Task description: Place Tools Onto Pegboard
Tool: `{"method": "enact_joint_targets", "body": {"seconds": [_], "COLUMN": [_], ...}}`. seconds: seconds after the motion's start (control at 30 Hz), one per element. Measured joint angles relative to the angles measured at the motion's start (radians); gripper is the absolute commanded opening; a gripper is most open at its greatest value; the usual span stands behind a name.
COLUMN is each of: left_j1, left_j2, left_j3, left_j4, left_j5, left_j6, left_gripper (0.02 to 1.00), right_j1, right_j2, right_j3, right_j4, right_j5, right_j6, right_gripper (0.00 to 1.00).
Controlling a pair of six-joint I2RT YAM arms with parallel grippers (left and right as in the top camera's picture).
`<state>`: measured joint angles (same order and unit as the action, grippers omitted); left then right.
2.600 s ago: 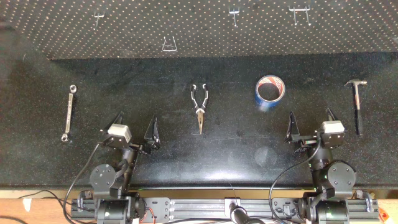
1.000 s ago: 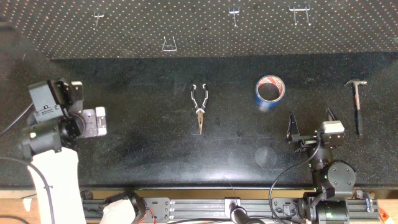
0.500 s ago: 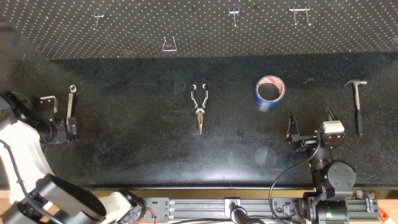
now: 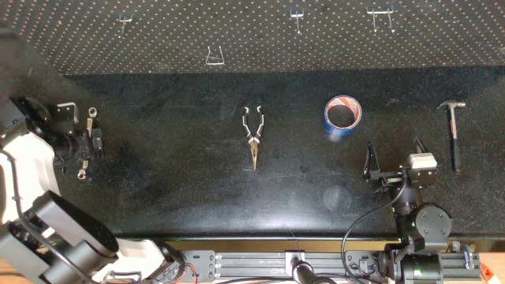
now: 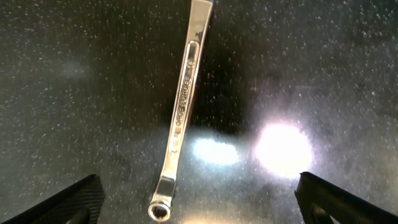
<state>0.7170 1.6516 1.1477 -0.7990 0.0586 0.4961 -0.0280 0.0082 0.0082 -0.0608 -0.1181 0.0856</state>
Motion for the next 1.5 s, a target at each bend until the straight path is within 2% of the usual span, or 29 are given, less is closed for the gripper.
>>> {"method": "enact_joint_targets", "body": {"seconds": [0.13,0.57,1.5], "left_j1": [0.000,0.000,0.000], "left_j2": [0.067,0.153,0.245], "left_j3": [0.058,0.082,0.084], "left_j4": [-0.014,0.024,0.110], "left_j5": [0.003,0.030,0.047], "left_j6": [-0.007,0.125,0.107], "left_gripper": [0.993,0.993,0.993], "right_j1": [0.000,0.000,0.000], "right_j2": [0.000,0.000,0.000], "right_j3": [0.000,0.000,0.000], "right_j4": [0.000,0.000,0.000], "right_j5": [0.000,0.000,0.000], "right_j6": [0.000,0.000,0.000], "right_gripper": [0.976,0.976,0.974]}}
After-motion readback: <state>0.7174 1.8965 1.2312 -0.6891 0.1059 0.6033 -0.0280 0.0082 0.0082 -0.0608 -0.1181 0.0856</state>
